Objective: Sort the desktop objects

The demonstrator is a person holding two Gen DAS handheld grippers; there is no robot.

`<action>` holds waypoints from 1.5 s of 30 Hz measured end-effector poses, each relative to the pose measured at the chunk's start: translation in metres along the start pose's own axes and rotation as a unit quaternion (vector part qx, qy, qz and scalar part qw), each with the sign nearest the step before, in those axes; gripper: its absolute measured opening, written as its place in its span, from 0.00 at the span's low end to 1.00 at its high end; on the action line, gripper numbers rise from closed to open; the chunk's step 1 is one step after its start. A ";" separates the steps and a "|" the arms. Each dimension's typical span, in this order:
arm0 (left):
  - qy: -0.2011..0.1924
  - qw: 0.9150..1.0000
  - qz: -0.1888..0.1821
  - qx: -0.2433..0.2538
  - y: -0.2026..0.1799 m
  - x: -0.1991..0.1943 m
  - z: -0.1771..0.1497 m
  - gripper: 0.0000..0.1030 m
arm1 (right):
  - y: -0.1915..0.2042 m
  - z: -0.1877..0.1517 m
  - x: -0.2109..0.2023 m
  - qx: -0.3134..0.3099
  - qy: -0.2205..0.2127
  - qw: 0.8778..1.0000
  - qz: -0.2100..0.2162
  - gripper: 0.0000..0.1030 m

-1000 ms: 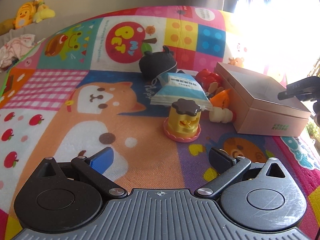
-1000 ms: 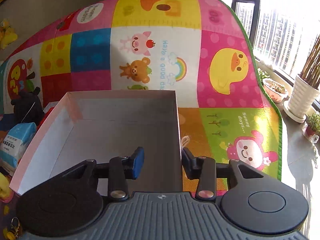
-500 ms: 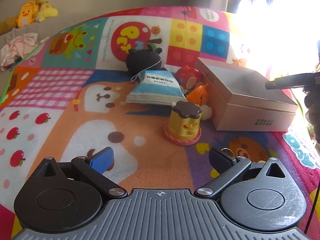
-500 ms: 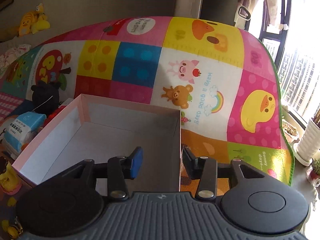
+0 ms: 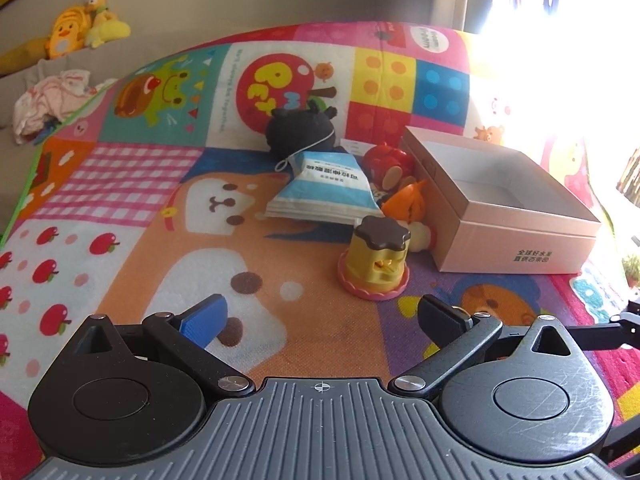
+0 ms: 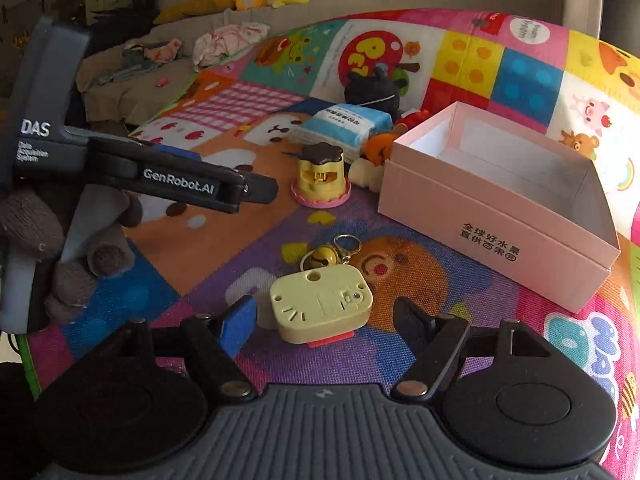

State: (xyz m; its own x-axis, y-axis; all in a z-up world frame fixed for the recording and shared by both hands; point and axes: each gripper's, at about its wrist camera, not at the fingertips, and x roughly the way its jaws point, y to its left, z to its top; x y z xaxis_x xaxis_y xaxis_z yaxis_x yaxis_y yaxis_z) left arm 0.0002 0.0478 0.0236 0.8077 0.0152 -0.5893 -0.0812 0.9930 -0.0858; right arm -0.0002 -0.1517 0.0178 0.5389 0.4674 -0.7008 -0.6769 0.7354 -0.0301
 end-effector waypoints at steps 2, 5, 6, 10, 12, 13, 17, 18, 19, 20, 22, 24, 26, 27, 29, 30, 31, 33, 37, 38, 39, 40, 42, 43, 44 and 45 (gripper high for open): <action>-0.003 1.000 0.003 0.004 0.000 -0.004 0.000 1.00 | -0.004 -0.003 0.005 -0.006 0.008 0.999 -0.034 0.74; -0.004 1.000 0.004 0.004 0.001 -0.007 0.000 1.00 | -0.019 -0.010 0.000 -0.013 -0.001 0.994 -0.112 0.74; -0.002 1.000 0.004 0.004 0.000 -0.006 0.000 1.00 | -0.029 -0.013 -0.001 -0.006 -0.001 0.989 -0.149 0.75; 0.005 1.000 -0.010 0.012 -0.010 0.002 -0.002 1.00 | -0.066 -0.025 -0.009 0.057 0.005 0.978 -0.199 0.81; 0.007 1.000 -0.016 0.024 -0.017 0.009 -0.003 1.00 | -0.075 -0.031 -0.015 0.086 0.004 0.979 -0.185 0.82; 0.007 0.999 -0.015 0.028 -0.020 0.013 -0.002 1.00 | -0.076 -0.035 -0.017 0.095 0.002 0.980 -0.177 0.84; 0.015 0.999 -0.018 0.030 -0.025 0.036 0.006 1.00 | -0.070 -0.044 -0.019 0.110 -0.006 0.983 -0.146 0.92; 0.019 0.999 -0.020 0.032 -0.026 0.043 0.009 1.00 | -0.068 -0.044 -0.019 0.111 -0.008 0.983 -0.143 0.95; 0.022 0.999 -0.016 0.036 -0.027 0.050 0.011 0.99 | -0.067 -0.045 -0.018 0.112 -0.008 0.984 -0.140 0.95; 0.024 0.999 -0.011 0.040 -0.029 0.055 0.013 0.94 | -0.067 -0.045 -0.018 0.113 -0.009 0.984 -0.137 0.95; 0.031 0.999 -0.005 0.044 -0.030 0.063 0.016 0.79 | -0.065 -0.042 -0.019 0.119 -0.008 0.985 -0.125 0.95; 0.029 0.999 -0.003 0.042 -0.030 0.067 0.018 0.78 | -0.062 -0.039 -0.018 0.123 -0.008 0.986 -0.111 0.95; 0.026 0.999 -0.006 0.038 -0.029 0.067 0.018 0.75 | -0.058 -0.033 -0.016 0.122 -0.010 0.988 -0.097 0.95; 0.024 0.999 -0.007 0.037 -0.028 0.067 0.018 0.71 | -0.054 -0.029 -0.014 0.119 -0.012 0.989 -0.090 0.95; 0.019 0.999 -0.004 0.040 -0.028 0.064 0.017 0.58 | -0.047 -0.022 -0.010 0.110 -0.018 0.990 -0.081 0.95; 0.019 0.999 -0.003 0.040 -0.026 0.062 0.016 0.58 | -0.043 -0.018 -0.009 0.104 -0.021 0.991 -0.080 0.95; 0.020 0.999 -0.006 0.037 -0.024 0.059 0.014 0.58 | -0.040 -0.015 -0.007 0.098 -0.024 0.992 -0.080 0.95; 0.021 0.999 -0.009 0.036 -0.021 0.051 0.009 0.58 | -0.034 -0.010 -0.003 0.082 -0.027 0.992 -0.087 0.95; 0.026 0.999 -0.029 0.029 -0.015 0.028 -0.004 0.58 | -0.038 -0.007 0.006 0.069 -0.018 0.990 -0.124 0.95; 0.026 0.999 -0.034 0.027 -0.015 0.023 -0.008 0.62 | -0.042 -0.007 0.007 0.066 -0.018 0.987 -0.144 0.95; 0.025 0.999 -0.037 0.027 -0.015 0.020 -0.011 0.65 | -0.045 -0.008 0.009 0.062 -0.017 0.984 -0.166 0.95; 0.023 0.999 -0.039 0.028 -0.016 0.017 -0.015 0.71 | -0.048 -0.008 0.009 0.058 -0.017 0.980 -0.190 0.95; 0.017 0.999 -0.039 0.028 -0.016 0.014 -0.018 0.77 | -0.055 -0.007 0.007 0.065 -0.020 0.975 -0.210 0.95; 0.016 0.999 -0.038 0.026 -0.016 0.014 -0.017 0.81 | -0.058 -0.006 0.003 0.077 -0.022 0.976 -0.200 0.95; 0.017 0.999 -0.038 0.022 -0.015 0.015 -0.016 0.82 | -0.061 -0.004 0.000 0.091 -0.026 0.978 -0.184 0.95; 0.020 0.999 -0.039 0.018 -0.014 0.016 -0.016 0.83 | -0.061 -0.002 -0.002 0.103 -0.030 0.980 -0.167 0.95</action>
State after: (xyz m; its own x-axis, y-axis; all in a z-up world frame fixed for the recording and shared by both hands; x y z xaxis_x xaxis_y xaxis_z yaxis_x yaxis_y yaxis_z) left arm 0.0054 0.0318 0.0023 0.7868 -0.0658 -0.6137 0.0024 0.9946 -0.1035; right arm 0.0391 -0.1987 0.0196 0.7453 0.2077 -0.6335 -0.3466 0.9325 -0.1020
